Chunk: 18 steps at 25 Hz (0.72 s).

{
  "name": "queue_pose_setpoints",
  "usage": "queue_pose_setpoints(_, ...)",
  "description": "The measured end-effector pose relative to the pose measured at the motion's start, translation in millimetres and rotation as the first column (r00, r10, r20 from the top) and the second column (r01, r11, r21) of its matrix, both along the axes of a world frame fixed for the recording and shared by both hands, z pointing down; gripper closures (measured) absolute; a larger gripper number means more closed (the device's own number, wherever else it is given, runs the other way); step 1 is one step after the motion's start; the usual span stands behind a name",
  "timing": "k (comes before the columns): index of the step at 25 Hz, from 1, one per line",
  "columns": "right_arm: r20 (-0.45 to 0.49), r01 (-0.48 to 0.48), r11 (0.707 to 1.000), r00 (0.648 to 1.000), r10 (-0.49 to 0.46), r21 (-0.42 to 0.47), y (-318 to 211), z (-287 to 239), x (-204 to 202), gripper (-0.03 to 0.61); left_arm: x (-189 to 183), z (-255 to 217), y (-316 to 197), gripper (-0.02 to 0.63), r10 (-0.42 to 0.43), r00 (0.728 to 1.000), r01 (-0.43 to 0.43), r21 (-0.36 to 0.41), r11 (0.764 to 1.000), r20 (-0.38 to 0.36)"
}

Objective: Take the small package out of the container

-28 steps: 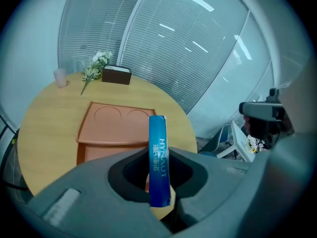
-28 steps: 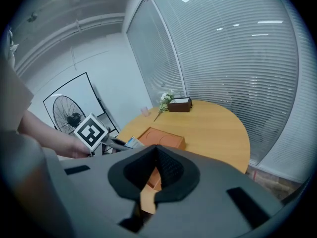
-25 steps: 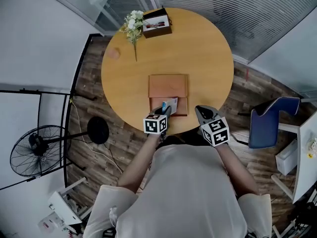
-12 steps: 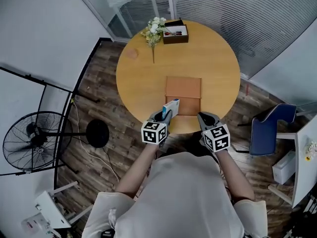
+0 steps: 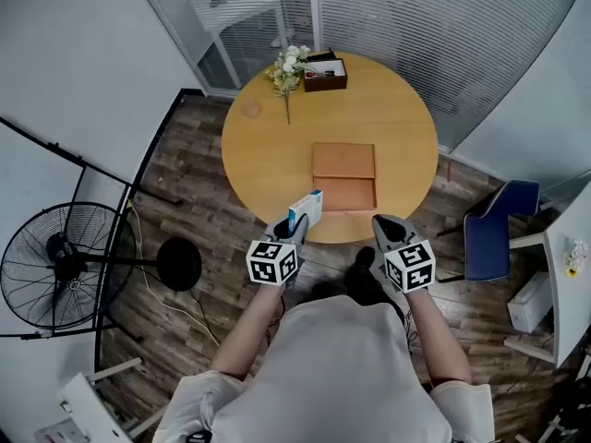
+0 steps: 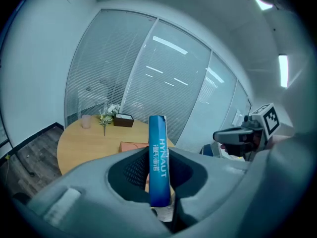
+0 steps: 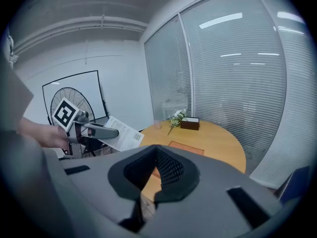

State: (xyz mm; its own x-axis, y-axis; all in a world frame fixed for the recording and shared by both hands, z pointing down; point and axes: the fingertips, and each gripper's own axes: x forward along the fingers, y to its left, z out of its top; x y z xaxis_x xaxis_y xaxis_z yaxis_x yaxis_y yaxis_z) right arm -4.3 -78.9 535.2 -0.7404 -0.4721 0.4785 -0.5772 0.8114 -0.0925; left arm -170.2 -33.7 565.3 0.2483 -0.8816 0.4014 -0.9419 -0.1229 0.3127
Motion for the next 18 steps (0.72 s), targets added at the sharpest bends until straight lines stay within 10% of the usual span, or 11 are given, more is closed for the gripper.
queue_pose_setpoints(18,0.046,0.084,0.989,0.995,-0.091,0.125,2.7,-76.2,58.3,0.575,34.7,-106.0,33.7,0.543,-0.089,0.993,0.073,0.197,0.978,0.075)
